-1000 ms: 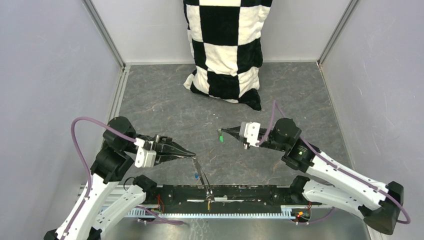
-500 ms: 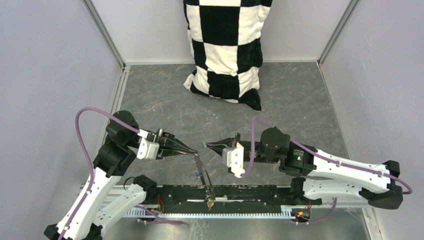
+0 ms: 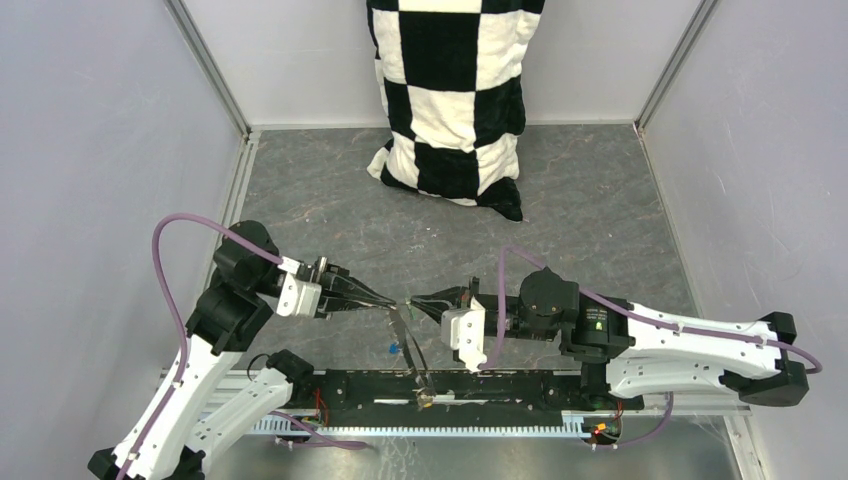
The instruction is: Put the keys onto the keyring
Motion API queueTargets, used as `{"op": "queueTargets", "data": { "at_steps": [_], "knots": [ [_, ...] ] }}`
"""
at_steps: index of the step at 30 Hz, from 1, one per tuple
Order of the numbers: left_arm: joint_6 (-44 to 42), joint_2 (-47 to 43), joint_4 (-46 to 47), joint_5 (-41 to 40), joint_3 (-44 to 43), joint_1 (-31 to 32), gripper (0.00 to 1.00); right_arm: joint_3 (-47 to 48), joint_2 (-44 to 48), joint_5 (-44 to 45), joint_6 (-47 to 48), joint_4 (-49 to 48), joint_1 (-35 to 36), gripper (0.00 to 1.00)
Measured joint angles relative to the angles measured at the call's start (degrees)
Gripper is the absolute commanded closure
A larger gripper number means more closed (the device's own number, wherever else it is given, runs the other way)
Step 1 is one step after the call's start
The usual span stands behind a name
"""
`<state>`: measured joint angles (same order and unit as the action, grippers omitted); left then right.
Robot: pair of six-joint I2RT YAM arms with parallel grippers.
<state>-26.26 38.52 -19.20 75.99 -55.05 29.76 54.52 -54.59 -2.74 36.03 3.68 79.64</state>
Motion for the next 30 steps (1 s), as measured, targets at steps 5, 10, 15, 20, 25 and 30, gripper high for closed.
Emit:
{"op": "queueTargets", "data": {
  "at_steps": [5,10,15,20,25,30],
  "knots": [
    [-2.0,0.0,-2.5,-1.2,0.0,0.0,0.98,0.0,0.3,0.9,-1.6,-0.2,0.9,1.0],
    [-3.9,-0.5,-4.7,-2.5,0.0,0.0,0.98,0.0,1.1,2.6,-3.0,-0.1,1.0,1.0],
    [-4.3,-1.1,-5.1,-3.3,0.0,0.0,0.98,0.0,2.8,3.3,-4.1,-0.1,1.1,0.99],
    [-4.2,-1.2,-5.0,-4.0,0.0,0.0,0.98,0.0,3.4,3.1,-4.7,-0.3,1.7,1.0],
    [-4.1,-1.4,-3.9,-4.0,0.2,0.0,0.98,0.1,2.6,2.8,-4.8,-1.8,2.2,1.0],
    [-4.1,-1.7,-3.3,-4.1,0.2,0.0,0.98,0.1,1.6,2.2,-4.9,-3.7,2.9,0.99]
  ]
}}
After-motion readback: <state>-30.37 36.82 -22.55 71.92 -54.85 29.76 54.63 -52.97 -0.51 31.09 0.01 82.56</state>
